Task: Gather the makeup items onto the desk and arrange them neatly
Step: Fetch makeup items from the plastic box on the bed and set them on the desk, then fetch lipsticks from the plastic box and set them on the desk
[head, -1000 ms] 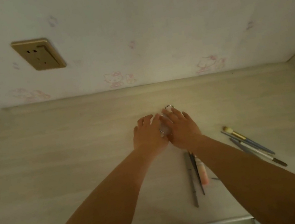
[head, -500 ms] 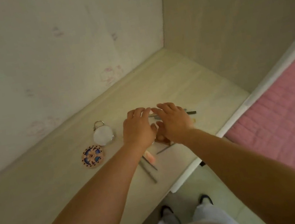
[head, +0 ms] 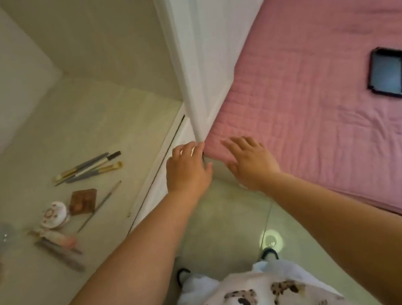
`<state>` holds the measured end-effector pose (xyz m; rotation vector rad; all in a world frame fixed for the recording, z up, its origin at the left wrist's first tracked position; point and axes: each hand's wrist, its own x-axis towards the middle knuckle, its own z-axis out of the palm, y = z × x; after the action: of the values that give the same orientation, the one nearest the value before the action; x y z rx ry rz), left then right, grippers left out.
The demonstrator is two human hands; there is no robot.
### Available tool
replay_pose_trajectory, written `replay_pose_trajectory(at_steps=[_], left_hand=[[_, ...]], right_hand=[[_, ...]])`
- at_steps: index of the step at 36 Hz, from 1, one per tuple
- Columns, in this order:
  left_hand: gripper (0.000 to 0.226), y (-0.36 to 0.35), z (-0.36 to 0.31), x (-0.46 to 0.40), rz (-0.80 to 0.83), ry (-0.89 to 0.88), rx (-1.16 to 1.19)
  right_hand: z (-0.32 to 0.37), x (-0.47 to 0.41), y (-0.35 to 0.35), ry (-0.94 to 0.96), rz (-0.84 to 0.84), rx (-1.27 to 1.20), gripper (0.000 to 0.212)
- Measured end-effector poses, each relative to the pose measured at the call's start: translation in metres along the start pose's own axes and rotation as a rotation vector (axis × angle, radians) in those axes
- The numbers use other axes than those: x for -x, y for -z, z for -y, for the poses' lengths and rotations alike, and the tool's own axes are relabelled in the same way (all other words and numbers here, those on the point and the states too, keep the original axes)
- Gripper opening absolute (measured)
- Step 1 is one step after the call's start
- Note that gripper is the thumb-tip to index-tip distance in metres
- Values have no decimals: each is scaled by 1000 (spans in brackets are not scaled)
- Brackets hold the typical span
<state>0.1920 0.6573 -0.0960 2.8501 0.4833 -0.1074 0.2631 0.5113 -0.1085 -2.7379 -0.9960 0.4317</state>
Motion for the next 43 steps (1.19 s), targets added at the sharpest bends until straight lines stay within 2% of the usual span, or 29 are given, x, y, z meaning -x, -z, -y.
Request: replay_pose_trajectory(at_steps=[7, 14, 27, 35, 43], left_hand=[[59, -43, -138, -27, 148, -162, -3], [61, -71, -244, -54, 250, -334, -62], [61, -119, -377, -137, 427, -595, -264], [61, -139, -469, -170, 476, -744, -269], [58, -177, -559, -162, 495, -730, -250]], right_hand=[[-125, 51, 14, -219, -5, -70, 55], [-223, 94, 23, -434, -10, -144, 52], [-353, 110, 32, -744, 30, -232, 53], [-429, 132, 44, -927, -46, -238, 54], [-513, 176, 49, -955, -58, -236, 52]])
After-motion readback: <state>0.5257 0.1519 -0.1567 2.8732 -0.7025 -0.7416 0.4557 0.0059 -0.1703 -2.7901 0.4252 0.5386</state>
